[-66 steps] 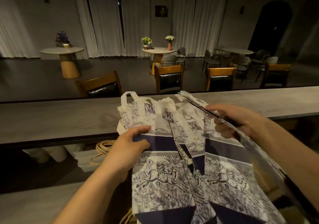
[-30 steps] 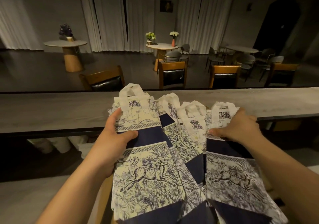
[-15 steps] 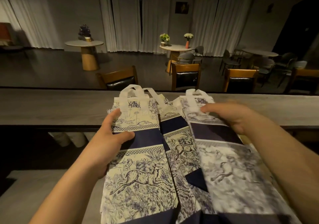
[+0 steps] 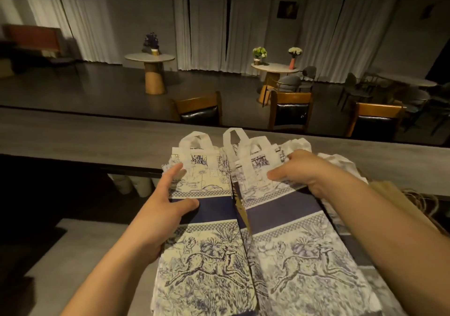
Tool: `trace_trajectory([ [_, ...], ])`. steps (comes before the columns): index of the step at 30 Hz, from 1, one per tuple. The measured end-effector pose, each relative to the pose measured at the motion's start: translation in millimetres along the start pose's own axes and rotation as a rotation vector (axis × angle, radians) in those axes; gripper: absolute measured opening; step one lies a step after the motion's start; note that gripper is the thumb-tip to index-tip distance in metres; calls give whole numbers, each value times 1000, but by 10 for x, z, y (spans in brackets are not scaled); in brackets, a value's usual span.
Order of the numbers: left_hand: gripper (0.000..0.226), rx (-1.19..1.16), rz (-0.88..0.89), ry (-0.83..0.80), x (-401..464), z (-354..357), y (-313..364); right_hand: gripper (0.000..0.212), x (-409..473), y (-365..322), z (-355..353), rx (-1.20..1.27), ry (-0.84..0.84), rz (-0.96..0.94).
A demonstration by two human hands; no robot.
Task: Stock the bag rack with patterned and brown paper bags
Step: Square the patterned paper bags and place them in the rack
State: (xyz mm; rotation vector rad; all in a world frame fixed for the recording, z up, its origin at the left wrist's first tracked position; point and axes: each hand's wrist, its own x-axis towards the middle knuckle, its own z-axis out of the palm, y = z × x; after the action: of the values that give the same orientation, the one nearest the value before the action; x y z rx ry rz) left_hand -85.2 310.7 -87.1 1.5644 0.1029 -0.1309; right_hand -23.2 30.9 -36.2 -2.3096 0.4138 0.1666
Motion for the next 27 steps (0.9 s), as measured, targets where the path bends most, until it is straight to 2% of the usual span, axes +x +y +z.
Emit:
trace_trajectory([
  [2, 62, 18, 34, 4, 7, -96, -3, 30, 3, -43, 10, -94, 22, 6],
  [5, 50, 36, 49, 5, 31, -205, -29, 45, -48, -87, 124, -385, 101, 8],
  [7, 47, 49, 43, -10, 28, -252, -51, 43, -103, -114, 196, -402, 116, 3],
  [10, 47, 79, 13, -15, 22, -339, -60, 47, -114, -112, 216, -256, 99, 45],
  [13, 44, 53, -4, -12, 47, -455, -77, 47, -68, -118, 167, -85, 7, 104],
  [16, 40, 28, -32, -7, 62, -553, -96, 15, -156, -275, 125, 182, -67, 135],
  [17, 39, 20, -39, -4, 72, -588, -107, 11, -186, -342, 117, 246, -100, 138],
  [23, 38, 53, -10, 25, 86, -859, -166, 21, -354, -731, 274, 458, -295, 104],
  [27, 21, 8, 10, 39, 143, -984, -205, 21, -439, -1008, 825, 475, -364, 77],
])
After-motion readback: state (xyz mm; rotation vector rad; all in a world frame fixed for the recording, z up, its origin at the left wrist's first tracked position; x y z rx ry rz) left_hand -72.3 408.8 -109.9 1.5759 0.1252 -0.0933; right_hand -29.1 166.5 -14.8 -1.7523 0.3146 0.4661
